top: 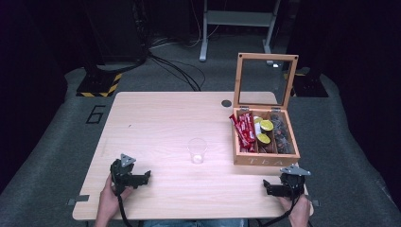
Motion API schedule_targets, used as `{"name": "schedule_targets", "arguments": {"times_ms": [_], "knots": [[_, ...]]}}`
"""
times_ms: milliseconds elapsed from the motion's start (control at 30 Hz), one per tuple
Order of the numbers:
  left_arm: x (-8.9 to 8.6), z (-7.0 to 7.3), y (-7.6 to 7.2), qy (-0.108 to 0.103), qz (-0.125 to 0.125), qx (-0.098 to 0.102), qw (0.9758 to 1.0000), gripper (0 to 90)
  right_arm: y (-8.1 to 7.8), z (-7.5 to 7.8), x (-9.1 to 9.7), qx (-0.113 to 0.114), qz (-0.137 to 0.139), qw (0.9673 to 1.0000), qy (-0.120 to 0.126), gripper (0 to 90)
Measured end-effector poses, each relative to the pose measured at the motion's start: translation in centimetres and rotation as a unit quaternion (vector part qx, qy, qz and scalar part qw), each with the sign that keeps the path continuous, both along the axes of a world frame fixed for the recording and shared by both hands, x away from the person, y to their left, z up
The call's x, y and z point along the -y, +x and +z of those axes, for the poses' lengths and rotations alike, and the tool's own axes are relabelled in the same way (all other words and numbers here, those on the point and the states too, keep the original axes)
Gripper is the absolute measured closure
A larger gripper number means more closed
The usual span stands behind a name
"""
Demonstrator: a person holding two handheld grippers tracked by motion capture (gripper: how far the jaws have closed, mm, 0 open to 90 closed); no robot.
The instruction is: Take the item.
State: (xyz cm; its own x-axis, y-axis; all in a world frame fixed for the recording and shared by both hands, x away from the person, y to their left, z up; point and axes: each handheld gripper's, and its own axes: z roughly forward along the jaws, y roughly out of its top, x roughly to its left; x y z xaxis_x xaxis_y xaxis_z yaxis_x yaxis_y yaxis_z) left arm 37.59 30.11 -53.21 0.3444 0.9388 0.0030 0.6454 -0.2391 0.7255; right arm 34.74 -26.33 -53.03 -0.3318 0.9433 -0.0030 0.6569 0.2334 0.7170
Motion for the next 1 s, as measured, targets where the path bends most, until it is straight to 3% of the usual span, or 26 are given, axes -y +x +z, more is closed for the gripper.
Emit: {"name": "schedule_targets", "arguments": {"times_ms": [667, 700, 767, 900, 1000], "knots": [[0.1, 0.0, 0.0, 0.0, 0.004, -0.002, 1.0, 0.3, 0.0, 0.3, -0.1, -0.016, -0.002, 0.9999, 0.002, 0.0], [0.0, 0.1, 0.0, 0.005, -0.002, -0.009, 0.9999, 0.3, 0.0, 0.3, -0.1, -0.015, -0.003, 0.9999, 0.006, 0.0], [0.1, 0.1, 0.0, -0.001, 0.004, -0.006, 1.0, 0.3, 0.0, 0.4, 0.3, -0.016, 0.006, 0.9999, 0.003, 0.0], [0.2, 0.0, 0.0, -0.001, 0.005, -0.005, 1.0, 0.3, -0.4, 1.2, 1.0, -0.014, -0.007, 0.9992, 0.037, 0.0], [0.2, 0.0, 0.0, -0.001, 0.005, -0.005, 1.0, 0.3, -0.5, 1.9, 1.1, -0.017, -0.01, 0.9989, 0.042, 0.0]]}}
